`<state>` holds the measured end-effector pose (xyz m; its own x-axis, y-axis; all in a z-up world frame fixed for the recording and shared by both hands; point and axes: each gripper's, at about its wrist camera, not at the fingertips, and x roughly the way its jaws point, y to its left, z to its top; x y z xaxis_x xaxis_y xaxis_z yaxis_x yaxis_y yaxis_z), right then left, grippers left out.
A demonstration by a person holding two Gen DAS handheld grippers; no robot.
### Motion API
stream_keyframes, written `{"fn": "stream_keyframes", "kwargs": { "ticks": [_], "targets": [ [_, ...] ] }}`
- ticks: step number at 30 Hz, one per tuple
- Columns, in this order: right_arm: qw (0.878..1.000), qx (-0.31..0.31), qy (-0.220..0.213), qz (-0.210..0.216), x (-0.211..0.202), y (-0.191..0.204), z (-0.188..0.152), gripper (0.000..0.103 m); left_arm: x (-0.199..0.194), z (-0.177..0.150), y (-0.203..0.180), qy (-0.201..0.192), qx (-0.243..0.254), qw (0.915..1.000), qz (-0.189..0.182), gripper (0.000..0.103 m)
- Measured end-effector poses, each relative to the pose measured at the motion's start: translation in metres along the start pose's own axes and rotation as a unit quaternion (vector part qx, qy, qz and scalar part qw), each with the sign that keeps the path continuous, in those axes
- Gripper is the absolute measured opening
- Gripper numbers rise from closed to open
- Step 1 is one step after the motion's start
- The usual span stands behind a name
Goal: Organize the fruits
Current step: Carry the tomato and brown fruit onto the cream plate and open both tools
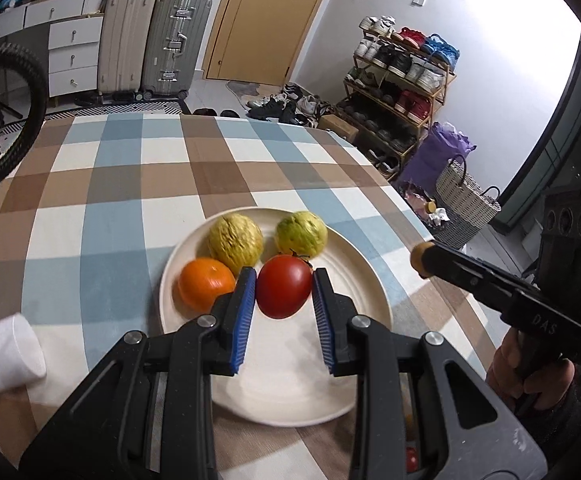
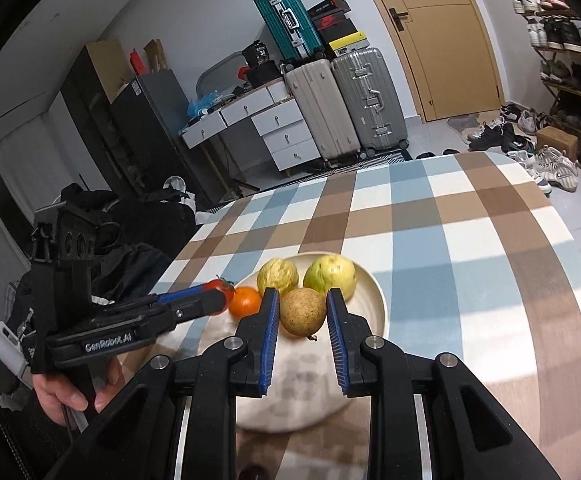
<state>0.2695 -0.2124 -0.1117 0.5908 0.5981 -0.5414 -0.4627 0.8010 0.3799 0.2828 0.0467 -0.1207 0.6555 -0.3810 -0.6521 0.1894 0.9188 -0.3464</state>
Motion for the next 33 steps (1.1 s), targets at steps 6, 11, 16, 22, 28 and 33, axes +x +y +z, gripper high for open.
{"fn": "stream_keyframes", "kwargs": {
  "ticks": [6,11,16,22,28,33],
  "targets": [
    [1.0,0.007,0.025,-0.004,0.038,-0.009,0.008,0.024,0.024,0.004,0.007,0.017,0.014,0.9998,-0.001,0.026],
    [0.999,0.019,0.049,-0.012,0.06,-0.017,0.004,0.025,0.037,-0.001,0.006,0.028,0.02,0.9994,-0.001,0.026],
    [0.998,0.02,0.061,-0.017,0.071,-0.021,0.0,0.025,0.046,-0.005,0.01,0.036,0.017,0.9992,0.0,0.026],
    [0.997,0.02,0.074,-0.025,0.081,-0.022,-0.003,0.025,0.051,-0.006,0.011,0.034,0.018,0.9993,0.001,0.026],
    [0.997,0.023,0.073,-0.031,0.083,-0.024,-0.004,0.025,0.055,-0.004,0.01,0.034,0.018,0.9992,-0.001,0.026],
    [0.995,0.04,0.08,-0.032,0.086,-0.028,-0.006,0.029,0.054,-0.002,0.01,0.032,0.011,0.9994,0.003,0.026]
  ]
}}
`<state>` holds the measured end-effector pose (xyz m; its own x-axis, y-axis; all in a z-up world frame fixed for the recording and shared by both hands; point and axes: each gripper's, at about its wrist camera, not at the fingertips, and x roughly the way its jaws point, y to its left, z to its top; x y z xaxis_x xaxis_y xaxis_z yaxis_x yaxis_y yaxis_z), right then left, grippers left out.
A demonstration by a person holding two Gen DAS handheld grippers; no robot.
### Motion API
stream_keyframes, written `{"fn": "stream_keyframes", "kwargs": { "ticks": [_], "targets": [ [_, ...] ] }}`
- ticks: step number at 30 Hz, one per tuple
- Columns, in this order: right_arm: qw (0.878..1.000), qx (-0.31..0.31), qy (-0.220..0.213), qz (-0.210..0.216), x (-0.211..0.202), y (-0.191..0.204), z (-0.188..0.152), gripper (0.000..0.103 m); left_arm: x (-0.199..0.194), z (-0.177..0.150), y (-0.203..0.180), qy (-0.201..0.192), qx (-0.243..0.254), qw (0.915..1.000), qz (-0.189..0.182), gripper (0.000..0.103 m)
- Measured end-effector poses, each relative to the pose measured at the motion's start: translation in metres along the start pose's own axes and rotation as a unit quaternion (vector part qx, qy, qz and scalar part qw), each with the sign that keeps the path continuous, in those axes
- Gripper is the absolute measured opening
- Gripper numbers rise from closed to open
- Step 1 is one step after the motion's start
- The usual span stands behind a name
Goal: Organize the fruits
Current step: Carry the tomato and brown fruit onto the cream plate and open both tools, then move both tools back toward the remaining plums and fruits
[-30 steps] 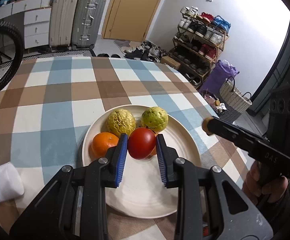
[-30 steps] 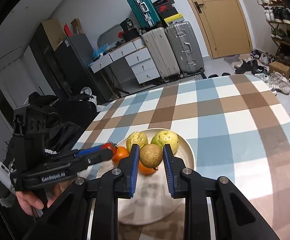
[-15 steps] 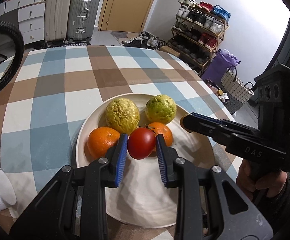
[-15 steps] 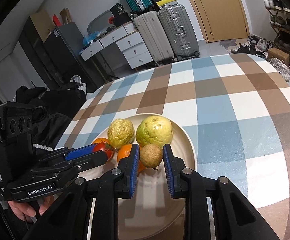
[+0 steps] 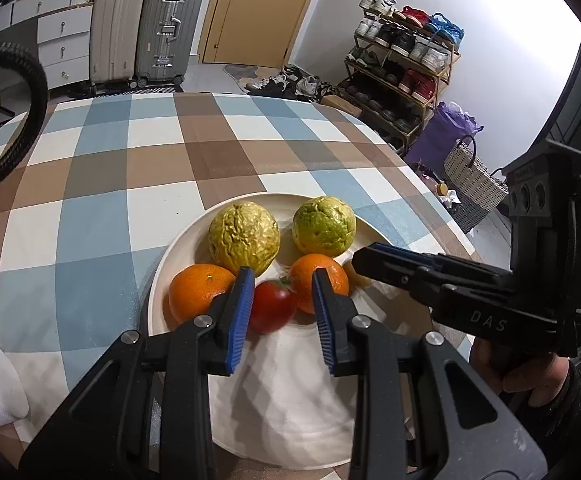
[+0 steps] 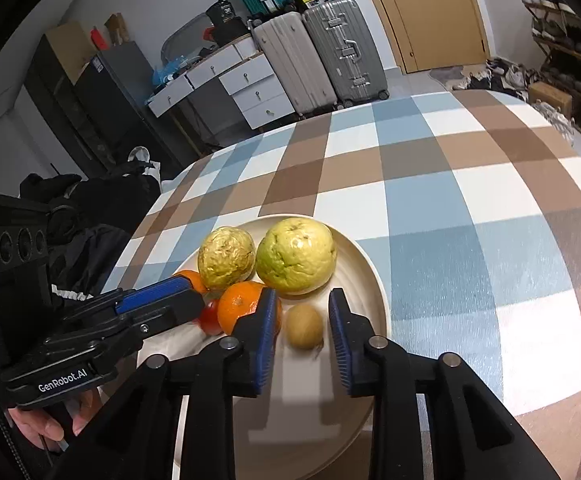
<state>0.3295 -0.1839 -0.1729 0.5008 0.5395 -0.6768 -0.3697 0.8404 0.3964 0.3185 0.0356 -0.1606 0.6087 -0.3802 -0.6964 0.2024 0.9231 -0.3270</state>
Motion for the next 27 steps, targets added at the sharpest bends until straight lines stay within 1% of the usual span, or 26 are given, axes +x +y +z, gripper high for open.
{"fn": "stream_keyframes", "kwargs": {
  "ticks": [2,3,7,9,11,12,13,14,15,16,19,22,24,27],
  "targets": [
    [1.0,0.006,-0.007,0.006,-0.004,-0.001,0.0,0.038,-0.003,0.0,-0.002,-0.004,0.0,1.0,0.0,0.026],
    [1.0,0.008,-0.013,0.006,-0.008,-0.002,0.0,0.045,-0.006,0.001,-0.003,-0.007,0.0,1.0,0.001,0.026],
    [0.999,0.01,-0.038,0.009,-0.029,0.0,-0.001,0.05,-0.019,-0.001,-0.008,-0.017,0.003,0.9998,0.005,0.027],
    [0.999,0.008,-0.048,0.01,-0.041,0.002,-0.002,0.05,-0.025,-0.002,-0.013,-0.018,0.005,0.9998,0.007,0.027],
    [0.998,0.005,-0.056,0.006,-0.054,0.005,-0.004,0.052,-0.032,-0.004,-0.017,-0.02,0.006,0.9997,0.01,0.029],
    [0.998,0.004,-0.061,0.004,-0.06,0.006,-0.006,0.053,-0.035,-0.005,-0.019,-0.021,0.007,0.9997,0.01,0.034],
    [0.998,0.002,-0.066,0.003,-0.067,0.007,-0.007,0.057,-0.04,-0.007,-0.022,-0.023,0.007,0.9997,0.01,0.039],
    [0.997,0.0,-0.072,0.002,-0.074,0.009,-0.009,0.06,-0.045,-0.009,-0.026,-0.026,0.008,0.9996,0.01,0.041],
    [0.997,-0.001,-0.078,0.002,-0.081,0.01,-0.012,0.066,-0.05,-0.011,-0.029,-0.028,0.009,0.9995,0.011,0.043],
    [0.996,-0.002,-0.085,0.002,-0.089,0.012,-0.015,0.068,-0.054,-0.012,-0.031,-0.03,0.01,0.9994,0.011,0.045],
    [0.995,-0.01,-0.103,0.003,-0.111,0.017,-0.025,0.073,-0.071,-0.022,-0.042,-0.037,0.012,0.9992,0.012,0.058],
    [0.993,-0.022,-0.12,-0.003,-0.132,0.025,-0.036,0.088,-0.087,-0.032,-0.05,-0.044,0.012,0.9989,0.013,0.067],
    [0.99,-0.033,-0.134,-0.011,-0.146,0.031,-0.045,0.092,-0.095,-0.038,-0.055,-0.045,0.012,0.9988,0.014,0.069],
    [0.988,-0.048,-0.149,-0.018,-0.163,0.04,-0.058,0.099,-0.11,-0.048,-0.062,-0.049,0.01,0.9985,0.022,0.077]
  ]
}}
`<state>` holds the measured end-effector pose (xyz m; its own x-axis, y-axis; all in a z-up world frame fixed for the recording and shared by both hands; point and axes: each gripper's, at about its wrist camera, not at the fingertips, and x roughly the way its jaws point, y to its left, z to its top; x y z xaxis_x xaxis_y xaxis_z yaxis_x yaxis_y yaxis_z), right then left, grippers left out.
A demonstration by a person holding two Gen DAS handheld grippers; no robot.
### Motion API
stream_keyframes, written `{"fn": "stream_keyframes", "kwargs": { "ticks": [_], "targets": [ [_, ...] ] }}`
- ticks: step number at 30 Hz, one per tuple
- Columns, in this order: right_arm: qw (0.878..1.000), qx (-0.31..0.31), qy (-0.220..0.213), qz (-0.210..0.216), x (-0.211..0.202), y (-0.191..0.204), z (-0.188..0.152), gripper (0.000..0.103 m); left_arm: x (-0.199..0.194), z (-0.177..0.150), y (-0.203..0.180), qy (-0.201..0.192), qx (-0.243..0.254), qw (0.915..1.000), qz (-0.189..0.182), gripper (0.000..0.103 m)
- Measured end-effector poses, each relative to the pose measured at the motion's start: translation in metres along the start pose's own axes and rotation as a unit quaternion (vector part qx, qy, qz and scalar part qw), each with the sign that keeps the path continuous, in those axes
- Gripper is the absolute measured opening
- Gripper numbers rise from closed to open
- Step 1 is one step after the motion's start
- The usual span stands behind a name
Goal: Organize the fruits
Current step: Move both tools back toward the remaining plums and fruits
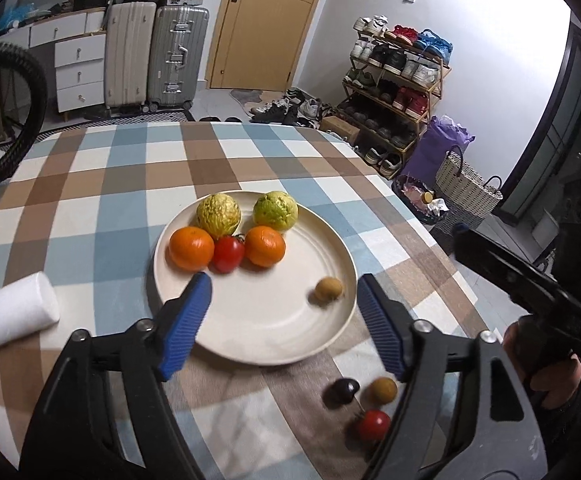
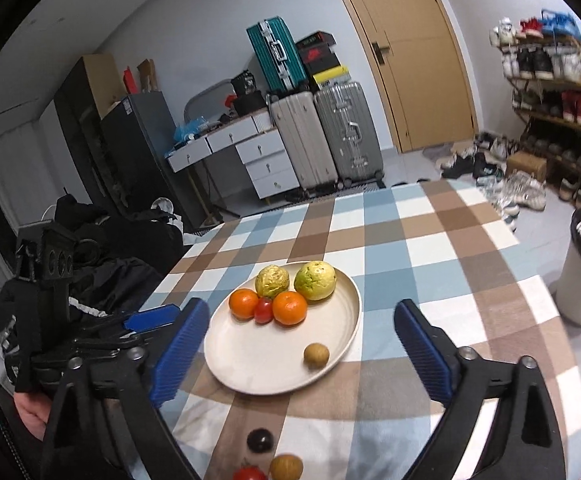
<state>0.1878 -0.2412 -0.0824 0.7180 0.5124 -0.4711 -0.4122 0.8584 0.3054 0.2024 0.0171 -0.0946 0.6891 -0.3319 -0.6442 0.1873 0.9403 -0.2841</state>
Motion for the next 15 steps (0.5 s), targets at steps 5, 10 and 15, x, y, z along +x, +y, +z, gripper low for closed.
{"fn": "stream_keyframes", "kwargs": {
  "ticks": [5,10,15],
  "targets": [
    [1.0,-0.019,-0.019,-0.009,-0.026,0.014,-0.012,0.103,-0.028,-0.012,-0.008,-0.018,-0.008,0.9995,0.023,0.081],
    [0.999,-0.026,-0.016,-0.017,-0.041,0.021,-0.025,0.103,-0.045,-0.024,-0.014,-0.018,-0.011,0.9994,0.026,0.085],
    [0.999,-0.029,-0.013,-0.024,-0.054,0.027,-0.038,0.103,-0.061,-0.039,-0.017,-0.02,-0.02,0.9993,0.024,0.1]
  ]
}}
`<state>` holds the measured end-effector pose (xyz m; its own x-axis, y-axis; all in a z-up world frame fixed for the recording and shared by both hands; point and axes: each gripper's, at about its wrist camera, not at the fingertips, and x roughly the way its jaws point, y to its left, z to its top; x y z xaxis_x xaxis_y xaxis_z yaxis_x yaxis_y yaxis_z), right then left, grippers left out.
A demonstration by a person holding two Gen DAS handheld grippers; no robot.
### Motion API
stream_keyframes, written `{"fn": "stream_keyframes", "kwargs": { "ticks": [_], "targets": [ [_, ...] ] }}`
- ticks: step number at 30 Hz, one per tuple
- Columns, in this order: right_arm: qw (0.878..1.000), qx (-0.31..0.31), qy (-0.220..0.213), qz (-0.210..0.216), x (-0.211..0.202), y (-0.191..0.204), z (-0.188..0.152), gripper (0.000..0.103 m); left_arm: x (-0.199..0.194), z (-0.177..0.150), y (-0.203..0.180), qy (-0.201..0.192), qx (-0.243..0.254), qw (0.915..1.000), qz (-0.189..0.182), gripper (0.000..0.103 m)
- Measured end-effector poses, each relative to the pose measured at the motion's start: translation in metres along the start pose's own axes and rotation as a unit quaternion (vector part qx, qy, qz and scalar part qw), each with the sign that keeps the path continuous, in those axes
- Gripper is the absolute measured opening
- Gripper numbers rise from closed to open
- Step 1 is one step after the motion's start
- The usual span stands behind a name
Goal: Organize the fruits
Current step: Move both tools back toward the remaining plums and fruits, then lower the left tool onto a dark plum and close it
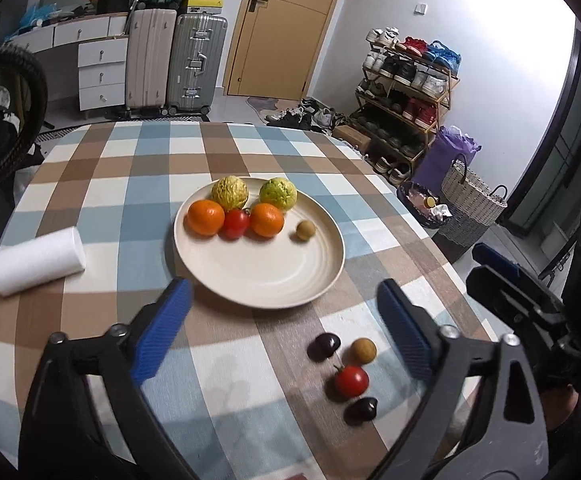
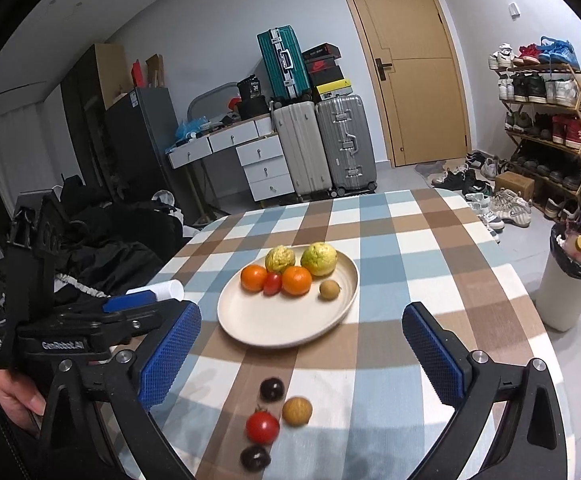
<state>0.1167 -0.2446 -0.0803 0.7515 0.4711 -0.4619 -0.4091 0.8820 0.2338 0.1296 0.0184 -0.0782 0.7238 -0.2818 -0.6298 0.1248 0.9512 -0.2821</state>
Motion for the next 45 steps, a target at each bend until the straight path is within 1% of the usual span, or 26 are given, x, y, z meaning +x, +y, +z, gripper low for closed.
{"fn": "stream_keyframes", "kwargs": {
  "ticks": [1,3,6,9,14,19,26,32,33,34,37,41,43,45],
  "targets": [
    [1.0,0.001,-0.001,-0.001,-0.003,0.001,-0.003,0.103,-0.003,-0.002,0.0,-0.002,-0.003,1.0,0.002,0.102],
    [1.0,0.005,-0.002,-0.004,-0.007,0.001,-0.007,0.103,-0.009,-0.008,-0.001,-0.006,-0.007,1.0,0.001,0.102],
    [1.0,0.009,-0.003,-0.009,-0.015,0.001,-0.015,0.103,-0.014,-0.019,-0.003,-0.002,-0.007,0.9999,0.009,0.102],
    [1.0,0.01,-0.002,-0.014,-0.021,0.001,-0.024,0.103,-0.016,-0.029,-0.006,0.003,-0.006,0.9999,0.011,0.102],
    [1.0,0.007,0.004,-0.028,-0.025,0.002,-0.041,0.103,-0.009,-0.051,-0.01,0.028,-0.007,0.9996,0.002,0.102],
    [0.999,0.015,0.019,-0.035,-0.025,-0.002,-0.06,0.103,0.006,-0.073,-0.018,0.058,0.005,0.9983,-0.006,0.102],
    [0.998,0.028,0.036,-0.044,-0.026,-0.013,-0.08,0.103,0.029,-0.091,-0.032,0.096,0.019,0.9951,-0.015,0.102],
    [0.997,0.041,0.042,-0.05,-0.027,-0.023,-0.088,0.103,0.047,-0.101,-0.045,0.124,0.038,0.9913,-0.023,0.102],
    [0.997,0.042,0.043,-0.051,-0.028,-0.024,-0.089,0.103,0.05,-0.102,-0.047,0.128,0.044,0.9906,-0.022,0.101],
    [0.997,0.044,0.044,-0.052,-0.027,-0.025,-0.09,0.103,0.052,-0.103,-0.049,0.127,0.049,0.9905,-0.02,0.097],
    [0.996,0.05,0.046,-0.053,-0.027,-0.029,-0.092,0.103,0.058,-0.105,-0.056,0.135,0.058,0.9887,-0.029,0.09],
    [0.996,0.052,0.045,-0.053,-0.027,-0.032,-0.093,0.103,0.062,-0.106,-0.064,0.14,0.069,0.9869,-0.041,0.082],
    [0.996,0.054,0.044,-0.052,-0.028,-0.034,-0.094,0.103,0.063,-0.107,-0.065,0.145,0.07,0.9858,-0.048,0.071],
    [0.996,0.055,0.045,-0.053,-0.029,-0.034,-0.094,0.103,0.063,-0.107,-0.067,0.146,0.074,0.9853,-0.049,0.068]
  ]
}}
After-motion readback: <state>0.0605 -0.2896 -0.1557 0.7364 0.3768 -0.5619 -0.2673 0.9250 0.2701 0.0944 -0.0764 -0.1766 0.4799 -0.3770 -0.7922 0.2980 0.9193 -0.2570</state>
